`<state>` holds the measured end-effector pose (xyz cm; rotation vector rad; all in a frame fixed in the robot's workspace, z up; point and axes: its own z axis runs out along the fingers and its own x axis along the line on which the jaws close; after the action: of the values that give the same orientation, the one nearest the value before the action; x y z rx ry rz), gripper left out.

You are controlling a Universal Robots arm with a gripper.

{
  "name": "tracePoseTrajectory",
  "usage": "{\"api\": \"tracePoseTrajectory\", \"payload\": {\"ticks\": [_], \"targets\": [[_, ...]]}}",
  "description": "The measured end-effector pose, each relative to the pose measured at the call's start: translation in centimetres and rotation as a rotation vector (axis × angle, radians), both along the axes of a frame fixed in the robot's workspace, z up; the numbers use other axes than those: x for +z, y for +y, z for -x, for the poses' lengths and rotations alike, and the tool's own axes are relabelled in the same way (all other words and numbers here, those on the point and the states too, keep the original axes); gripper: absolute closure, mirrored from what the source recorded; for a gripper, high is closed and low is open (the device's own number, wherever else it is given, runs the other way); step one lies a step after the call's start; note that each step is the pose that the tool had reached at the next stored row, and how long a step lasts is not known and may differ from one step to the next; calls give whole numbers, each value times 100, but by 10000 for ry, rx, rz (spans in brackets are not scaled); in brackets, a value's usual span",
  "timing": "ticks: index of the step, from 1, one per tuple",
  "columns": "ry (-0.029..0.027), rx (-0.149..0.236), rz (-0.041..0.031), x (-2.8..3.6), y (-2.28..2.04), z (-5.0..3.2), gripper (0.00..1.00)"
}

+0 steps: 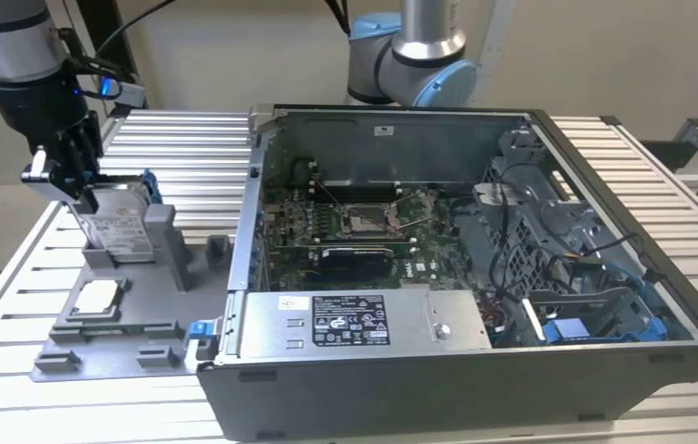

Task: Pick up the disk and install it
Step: 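Pick up the disk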

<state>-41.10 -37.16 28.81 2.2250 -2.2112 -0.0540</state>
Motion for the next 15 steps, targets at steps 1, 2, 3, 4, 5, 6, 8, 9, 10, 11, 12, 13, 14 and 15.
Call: {"api": "tracePoseTrajectory", "payload": {"ticks": [1, 2, 3, 4, 5, 6, 8, 9, 10, 11, 12, 13, 14, 15], "targets": [[-1, 0, 0, 4, 0, 0, 100], [0, 0, 1, 9, 0, 0, 100], [1, 0, 1, 15, 0, 0, 100], [1, 0, 1, 21, 0, 0, 100], [0, 0, 1, 28, 0, 0, 100], [1, 0, 1, 38, 0, 0, 100], [0, 0, 1, 61, 0, 0, 100], [0, 0, 0, 73, 0, 0, 100], [-1, 0, 0, 85, 0, 0, 100], [0, 0, 0, 96, 0, 0, 100], [0, 0, 0, 105, 0, 0, 100], [0, 0, 0, 116, 0, 0, 100], [0, 0, 1, 127, 0, 0, 100], [0, 0, 1, 139, 0, 0, 100]]}}
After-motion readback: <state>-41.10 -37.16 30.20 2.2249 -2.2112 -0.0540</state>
